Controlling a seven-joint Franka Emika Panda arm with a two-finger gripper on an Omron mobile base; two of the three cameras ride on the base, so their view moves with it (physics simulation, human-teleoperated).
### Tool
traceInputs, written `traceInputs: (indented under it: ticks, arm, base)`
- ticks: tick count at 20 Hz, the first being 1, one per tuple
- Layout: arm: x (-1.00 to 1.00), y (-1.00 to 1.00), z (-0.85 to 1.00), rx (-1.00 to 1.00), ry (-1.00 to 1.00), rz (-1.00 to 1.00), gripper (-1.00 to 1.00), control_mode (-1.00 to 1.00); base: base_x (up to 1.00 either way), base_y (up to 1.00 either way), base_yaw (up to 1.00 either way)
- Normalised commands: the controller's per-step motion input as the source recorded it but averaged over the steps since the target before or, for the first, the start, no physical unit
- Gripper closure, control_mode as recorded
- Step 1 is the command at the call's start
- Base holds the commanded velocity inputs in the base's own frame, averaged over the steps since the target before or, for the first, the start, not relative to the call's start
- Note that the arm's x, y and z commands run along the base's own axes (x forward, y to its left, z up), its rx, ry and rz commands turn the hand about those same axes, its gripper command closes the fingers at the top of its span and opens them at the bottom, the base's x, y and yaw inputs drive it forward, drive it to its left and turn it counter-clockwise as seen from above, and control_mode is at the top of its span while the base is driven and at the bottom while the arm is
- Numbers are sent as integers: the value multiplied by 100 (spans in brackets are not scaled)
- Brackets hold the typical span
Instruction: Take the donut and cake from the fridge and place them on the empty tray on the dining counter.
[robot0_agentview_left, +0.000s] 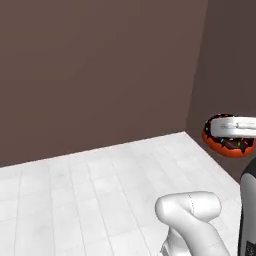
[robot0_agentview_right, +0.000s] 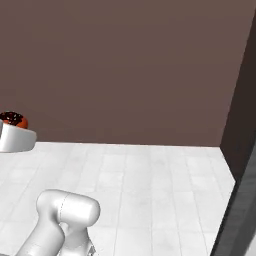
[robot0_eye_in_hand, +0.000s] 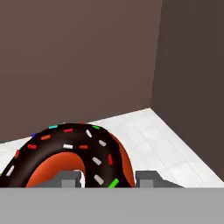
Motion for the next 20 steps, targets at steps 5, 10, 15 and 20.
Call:
traceInputs:
  ticks: [5,10,15,20]
  arm:
    - [0,0,0,0,0,0,100,100]
    - [0,0,0,0,0,0,100,100]
    - [0,0,0,0,0,0,100,100]
    - [0,0,0,0,0,0,100,100]
  base:
    - [0,0,100]
    - [34,2,94]
    - [100,-39,41]
    - [100,-37,32]
